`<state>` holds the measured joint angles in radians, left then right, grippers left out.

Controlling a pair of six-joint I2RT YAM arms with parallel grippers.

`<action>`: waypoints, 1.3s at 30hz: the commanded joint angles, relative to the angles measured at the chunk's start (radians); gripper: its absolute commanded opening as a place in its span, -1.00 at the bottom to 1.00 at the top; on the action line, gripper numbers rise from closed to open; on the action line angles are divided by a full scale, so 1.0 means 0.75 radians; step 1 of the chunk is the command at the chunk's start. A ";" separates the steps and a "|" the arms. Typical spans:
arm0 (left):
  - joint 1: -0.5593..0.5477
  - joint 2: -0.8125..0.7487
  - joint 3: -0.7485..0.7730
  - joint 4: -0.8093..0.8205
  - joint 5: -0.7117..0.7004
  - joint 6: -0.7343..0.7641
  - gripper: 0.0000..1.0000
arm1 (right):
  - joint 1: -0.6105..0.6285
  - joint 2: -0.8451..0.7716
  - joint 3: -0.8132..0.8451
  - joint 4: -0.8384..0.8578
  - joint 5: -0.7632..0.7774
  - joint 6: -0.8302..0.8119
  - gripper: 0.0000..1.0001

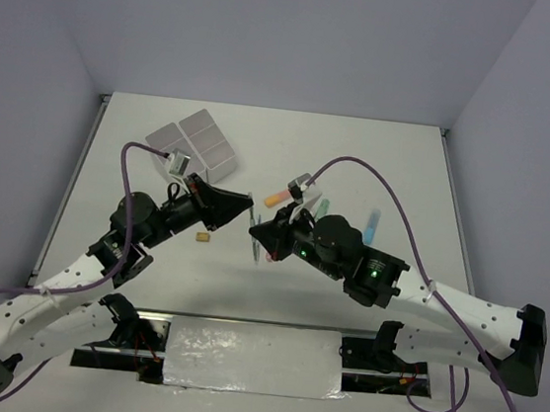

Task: Sort the stationery into containers
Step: Close the pen cap on the pen.

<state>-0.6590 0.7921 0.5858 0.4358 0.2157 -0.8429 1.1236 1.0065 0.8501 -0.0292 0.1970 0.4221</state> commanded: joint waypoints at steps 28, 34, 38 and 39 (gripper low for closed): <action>-0.009 -0.070 0.094 -0.054 0.236 0.185 -1.00 | 0.030 0.022 0.106 0.217 -0.181 -0.133 -0.69; -0.009 -0.142 0.039 0.106 0.320 0.167 -1.00 | 0.030 0.032 0.094 0.256 -0.255 -0.123 -0.22; -0.009 -0.146 0.041 0.145 0.367 0.165 -1.00 | 0.030 0.041 0.090 0.270 -0.306 -0.117 -0.31; -0.009 -0.150 0.041 0.143 0.363 0.169 -1.00 | 0.028 0.041 0.090 0.274 -0.316 -0.113 -0.34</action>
<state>-0.6624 0.6952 0.6167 0.4358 0.4343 -0.7128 1.1393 1.0412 0.8955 0.1123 -0.0029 0.3355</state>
